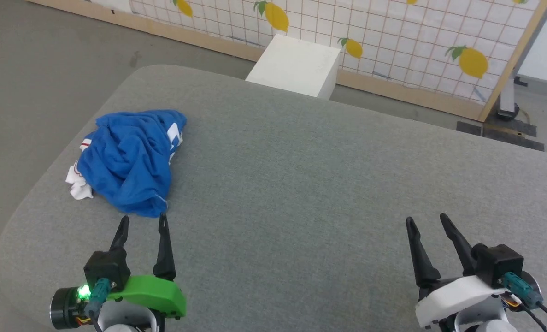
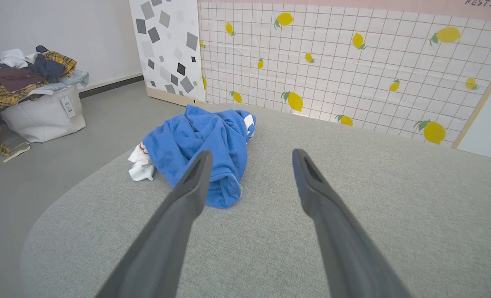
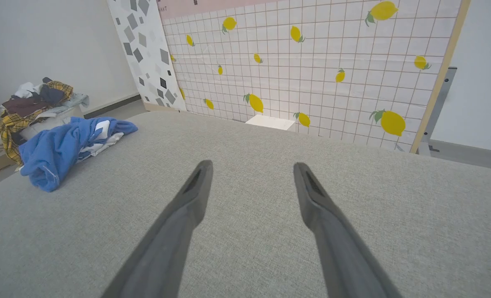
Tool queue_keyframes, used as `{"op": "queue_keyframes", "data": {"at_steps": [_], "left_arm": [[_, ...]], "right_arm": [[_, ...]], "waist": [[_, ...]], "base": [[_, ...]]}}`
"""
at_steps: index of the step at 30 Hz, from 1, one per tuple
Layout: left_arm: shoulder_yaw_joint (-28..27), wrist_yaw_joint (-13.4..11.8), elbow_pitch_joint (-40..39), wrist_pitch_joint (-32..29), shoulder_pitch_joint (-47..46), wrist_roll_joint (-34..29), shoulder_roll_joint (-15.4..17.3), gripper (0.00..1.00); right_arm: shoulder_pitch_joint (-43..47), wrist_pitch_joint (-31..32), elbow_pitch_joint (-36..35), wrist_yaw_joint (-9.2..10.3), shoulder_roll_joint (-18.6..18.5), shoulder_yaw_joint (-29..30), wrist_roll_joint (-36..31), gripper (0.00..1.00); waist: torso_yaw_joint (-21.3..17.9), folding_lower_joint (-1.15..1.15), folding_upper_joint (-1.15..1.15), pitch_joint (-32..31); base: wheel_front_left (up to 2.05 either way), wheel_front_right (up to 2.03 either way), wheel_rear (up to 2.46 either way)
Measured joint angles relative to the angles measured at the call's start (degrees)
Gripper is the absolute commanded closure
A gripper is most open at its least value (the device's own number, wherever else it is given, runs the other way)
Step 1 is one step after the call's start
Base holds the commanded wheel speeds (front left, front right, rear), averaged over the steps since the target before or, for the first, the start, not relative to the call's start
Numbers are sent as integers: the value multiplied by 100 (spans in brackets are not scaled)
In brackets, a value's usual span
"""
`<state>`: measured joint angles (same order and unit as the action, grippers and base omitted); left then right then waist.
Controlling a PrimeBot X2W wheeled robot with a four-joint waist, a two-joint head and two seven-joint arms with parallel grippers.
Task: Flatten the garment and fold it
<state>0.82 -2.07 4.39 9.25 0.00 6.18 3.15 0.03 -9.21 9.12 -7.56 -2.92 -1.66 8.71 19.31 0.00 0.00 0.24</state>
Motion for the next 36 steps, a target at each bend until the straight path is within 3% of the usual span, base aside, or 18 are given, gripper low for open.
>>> {"op": "queue_keyframes", "data": {"at_steps": [36], "left_arm": [[-8,-102,250,419,57,210,0,0]], "right_arm": [[0,-407,399,0,1,-129,307,0]], "waist": [[850,0,0,11]], "base": [[0,0,0]]}}
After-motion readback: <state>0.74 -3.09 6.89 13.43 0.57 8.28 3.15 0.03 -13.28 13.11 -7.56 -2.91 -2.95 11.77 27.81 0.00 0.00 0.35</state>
